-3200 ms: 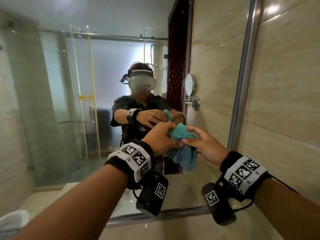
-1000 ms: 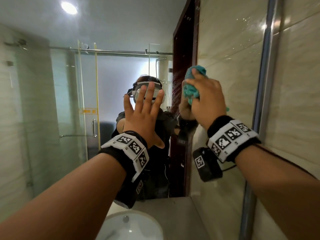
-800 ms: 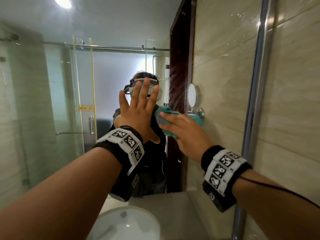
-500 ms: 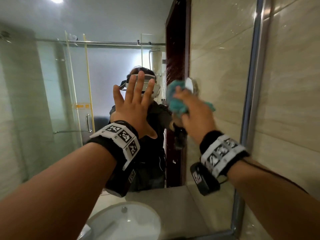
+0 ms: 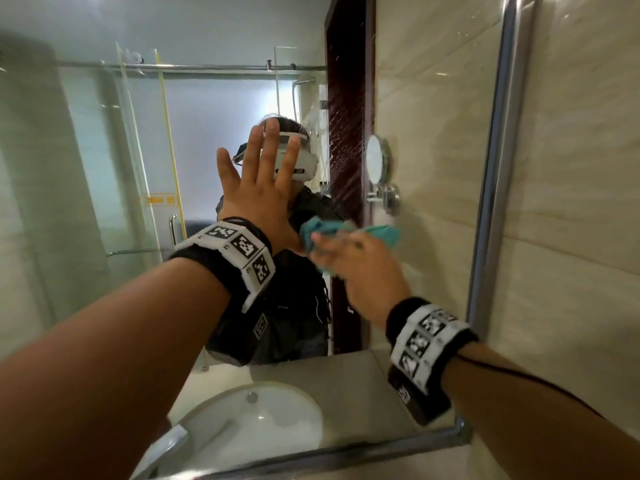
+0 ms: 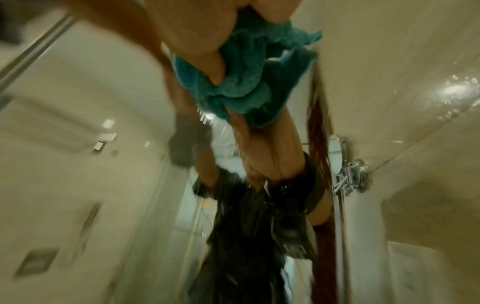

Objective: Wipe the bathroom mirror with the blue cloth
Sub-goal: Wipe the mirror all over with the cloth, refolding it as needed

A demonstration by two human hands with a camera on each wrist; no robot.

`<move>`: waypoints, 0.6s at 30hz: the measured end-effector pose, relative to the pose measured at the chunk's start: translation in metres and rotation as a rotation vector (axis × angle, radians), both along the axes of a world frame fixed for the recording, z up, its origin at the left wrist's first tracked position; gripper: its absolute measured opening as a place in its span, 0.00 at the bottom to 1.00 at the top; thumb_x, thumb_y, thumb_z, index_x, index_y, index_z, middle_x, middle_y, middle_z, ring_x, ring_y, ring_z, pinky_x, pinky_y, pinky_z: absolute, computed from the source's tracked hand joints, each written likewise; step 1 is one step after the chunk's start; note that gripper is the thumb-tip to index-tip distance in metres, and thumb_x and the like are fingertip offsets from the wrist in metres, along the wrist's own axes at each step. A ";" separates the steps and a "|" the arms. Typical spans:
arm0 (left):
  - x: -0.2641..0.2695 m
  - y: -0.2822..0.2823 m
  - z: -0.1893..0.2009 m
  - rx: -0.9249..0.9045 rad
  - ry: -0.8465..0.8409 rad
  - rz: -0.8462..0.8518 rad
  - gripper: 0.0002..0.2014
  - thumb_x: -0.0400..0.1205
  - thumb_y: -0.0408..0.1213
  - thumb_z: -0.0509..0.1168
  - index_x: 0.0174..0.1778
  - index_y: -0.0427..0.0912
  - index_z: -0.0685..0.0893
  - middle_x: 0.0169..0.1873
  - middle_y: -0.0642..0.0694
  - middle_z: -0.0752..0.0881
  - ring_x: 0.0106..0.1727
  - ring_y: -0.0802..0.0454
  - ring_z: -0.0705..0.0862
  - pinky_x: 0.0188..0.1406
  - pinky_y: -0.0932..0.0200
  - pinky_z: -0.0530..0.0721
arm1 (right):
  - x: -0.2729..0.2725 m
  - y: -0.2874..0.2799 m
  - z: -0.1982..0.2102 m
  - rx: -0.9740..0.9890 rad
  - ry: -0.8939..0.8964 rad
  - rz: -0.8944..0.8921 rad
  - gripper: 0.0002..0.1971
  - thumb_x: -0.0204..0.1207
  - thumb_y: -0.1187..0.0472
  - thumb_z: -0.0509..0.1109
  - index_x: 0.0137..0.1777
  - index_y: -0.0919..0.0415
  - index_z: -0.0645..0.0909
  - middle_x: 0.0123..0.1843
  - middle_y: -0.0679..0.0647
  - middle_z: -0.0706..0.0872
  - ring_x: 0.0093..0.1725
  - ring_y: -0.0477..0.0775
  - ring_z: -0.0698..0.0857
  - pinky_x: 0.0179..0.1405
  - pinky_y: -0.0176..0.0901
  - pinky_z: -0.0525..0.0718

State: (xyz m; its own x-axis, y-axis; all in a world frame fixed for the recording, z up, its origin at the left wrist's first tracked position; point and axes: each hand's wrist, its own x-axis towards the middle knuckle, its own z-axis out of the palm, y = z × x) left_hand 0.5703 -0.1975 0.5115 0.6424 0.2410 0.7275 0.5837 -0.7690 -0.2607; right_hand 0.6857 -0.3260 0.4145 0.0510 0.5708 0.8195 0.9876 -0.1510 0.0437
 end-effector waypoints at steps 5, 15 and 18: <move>-0.005 -0.002 -0.014 0.057 0.085 -0.034 0.76 0.55 0.74 0.71 0.77 0.44 0.22 0.79 0.39 0.27 0.81 0.40 0.29 0.76 0.34 0.34 | 0.017 -0.034 0.003 -0.008 -0.021 -0.072 0.27 0.70 0.76 0.60 0.64 0.52 0.82 0.71 0.47 0.78 0.65 0.59 0.78 0.68 0.44 0.70; 0.001 -0.004 -0.021 0.088 0.100 0.042 0.78 0.52 0.75 0.71 0.75 0.44 0.19 0.78 0.38 0.25 0.80 0.40 0.29 0.76 0.34 0.34 | 0.000 -0.022 -0.033 -0.051 0.090 0.023 0.27 0.65 0.81 0.70 0.60 0.55 0.86 0.67 0.53 0.82 0.69 0.54 0.75 0.69 0.61 0.75; 0.000 -0.006 -0.021 0.075 0.110 0.045 0.77 0.53 0.75 0.72 0.75 0.44 0.20 0.78 0.39 0.25 0.80 0.40 0.28 0.76 0.35 0.33 | 0.014 -0.034 -0.062 -0.272 -0.158 0.021 0.31 0.56 0.78 0.77 0.58 0.49 0.87 0.63 0.49 0.85 0.65 0.56 0.78 0.57 0.69 0.81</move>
State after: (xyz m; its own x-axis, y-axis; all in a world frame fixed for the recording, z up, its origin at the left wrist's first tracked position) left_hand 0.5703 -0.2031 0.4909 0.7092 0.2185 0.6703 0.5816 -0.7188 -0.3809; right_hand 0.6992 -0.3600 0.3527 -0.0791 0.7701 0.6330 0.9681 -0.0922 0.2332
